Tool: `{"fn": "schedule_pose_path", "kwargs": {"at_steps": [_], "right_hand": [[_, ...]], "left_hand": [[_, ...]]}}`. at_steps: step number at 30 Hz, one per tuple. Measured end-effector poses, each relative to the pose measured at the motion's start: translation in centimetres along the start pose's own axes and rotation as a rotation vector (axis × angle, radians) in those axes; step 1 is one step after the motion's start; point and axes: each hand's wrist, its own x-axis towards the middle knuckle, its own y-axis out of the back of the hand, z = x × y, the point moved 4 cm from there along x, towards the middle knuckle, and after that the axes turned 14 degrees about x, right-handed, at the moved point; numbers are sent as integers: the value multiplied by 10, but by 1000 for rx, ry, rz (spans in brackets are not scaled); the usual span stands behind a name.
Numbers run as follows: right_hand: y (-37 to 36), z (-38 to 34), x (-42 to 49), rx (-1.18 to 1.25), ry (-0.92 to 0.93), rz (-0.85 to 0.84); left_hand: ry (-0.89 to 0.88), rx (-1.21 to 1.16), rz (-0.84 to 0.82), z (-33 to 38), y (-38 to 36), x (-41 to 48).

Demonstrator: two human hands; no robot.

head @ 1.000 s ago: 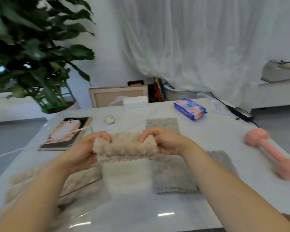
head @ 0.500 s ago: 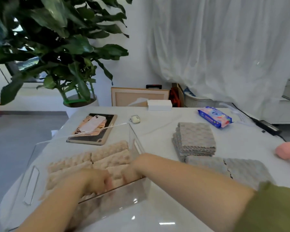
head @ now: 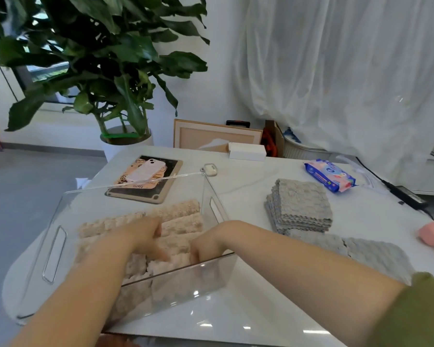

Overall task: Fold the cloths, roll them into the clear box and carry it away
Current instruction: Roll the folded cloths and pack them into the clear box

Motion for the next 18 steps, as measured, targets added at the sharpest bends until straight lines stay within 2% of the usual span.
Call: {"fn": "schedule_pose_path", "kwargs": {"at_steps": [2, 7, 9, 13, 16, 18], "right_hand": [[2, -1, -3, 42, 31, 39], [-2, -1, -4, 2, -21, -12], [-5, -2, -5, -99, -36, -15], [-2, -6, -22, -172, -60, 111], [0, -10, -29, -234, -1, 95], [2, -12, -35, -174, 62, 107]], "left_hand": [[-23, 93, -126, 2, -11, 1], [-94, 20, -141, 6, -18, 8], [-89, -18, -132, 5, -18, 8], [-61, 2, -79, 4, -14, 4], [-12, -23, -55, 0, -11, -1], [-3, 8, 1, -1, -2, -7]]}}
